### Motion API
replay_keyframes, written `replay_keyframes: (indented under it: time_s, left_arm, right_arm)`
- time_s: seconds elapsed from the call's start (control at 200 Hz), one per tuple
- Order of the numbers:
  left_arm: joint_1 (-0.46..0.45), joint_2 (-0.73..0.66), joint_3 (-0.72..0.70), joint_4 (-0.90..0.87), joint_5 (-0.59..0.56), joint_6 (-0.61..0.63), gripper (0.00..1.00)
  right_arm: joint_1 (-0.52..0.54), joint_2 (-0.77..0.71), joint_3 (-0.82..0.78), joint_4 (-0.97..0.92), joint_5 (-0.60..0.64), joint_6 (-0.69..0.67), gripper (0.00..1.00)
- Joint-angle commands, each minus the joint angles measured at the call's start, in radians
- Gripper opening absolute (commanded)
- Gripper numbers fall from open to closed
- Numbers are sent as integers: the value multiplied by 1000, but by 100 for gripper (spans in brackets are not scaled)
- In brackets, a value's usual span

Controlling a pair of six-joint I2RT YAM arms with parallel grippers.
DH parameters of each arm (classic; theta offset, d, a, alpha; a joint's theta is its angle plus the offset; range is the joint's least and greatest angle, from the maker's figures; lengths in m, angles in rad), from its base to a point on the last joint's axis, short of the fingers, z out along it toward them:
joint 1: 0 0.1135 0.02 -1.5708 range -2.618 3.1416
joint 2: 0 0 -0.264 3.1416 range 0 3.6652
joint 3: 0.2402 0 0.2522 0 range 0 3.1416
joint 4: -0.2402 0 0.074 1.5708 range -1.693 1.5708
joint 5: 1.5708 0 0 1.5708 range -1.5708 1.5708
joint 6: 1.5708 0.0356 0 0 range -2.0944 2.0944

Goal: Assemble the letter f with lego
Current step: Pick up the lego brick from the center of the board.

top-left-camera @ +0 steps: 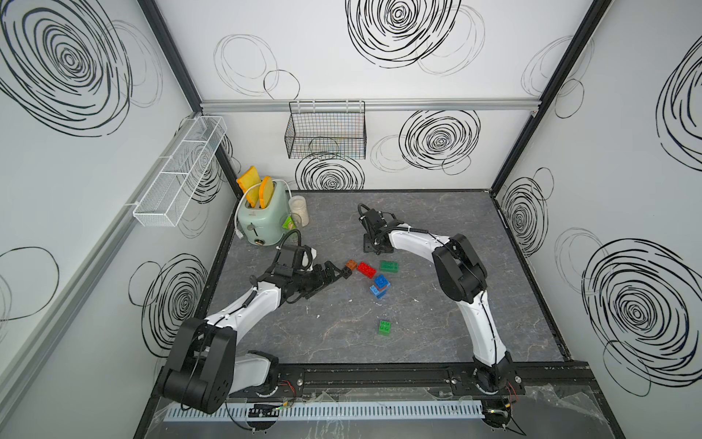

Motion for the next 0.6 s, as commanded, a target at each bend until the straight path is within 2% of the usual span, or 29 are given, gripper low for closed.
replay_keyframes:
  time_s: [0.0, 0.135, 0.225, 0.26, 0.59]
  left_arm:
    - [2, -10, -8, 21, -15, -2, 98]
    - [-5, -8, -9, 21, -24, -4, 98]
    - [-5, -7, -9, 22, -26, -5, 98]
    - [-6, -7, -9, 22, -27, -5, 98]
    - [-8, 0, -8, 22, -32, -5, 98]
  right_arm:
    - [2, 45, -35, -36, -17, -19, 62]
    - [1, 34, -55, -22, -27, -32, 63]
    - [0, 38, -56, -24, -44, -36, 75]
    - [-3, 39, -55, -22, -53, -36, 76]
    - [-9, 52, -41, -12, -39, -4, 71]
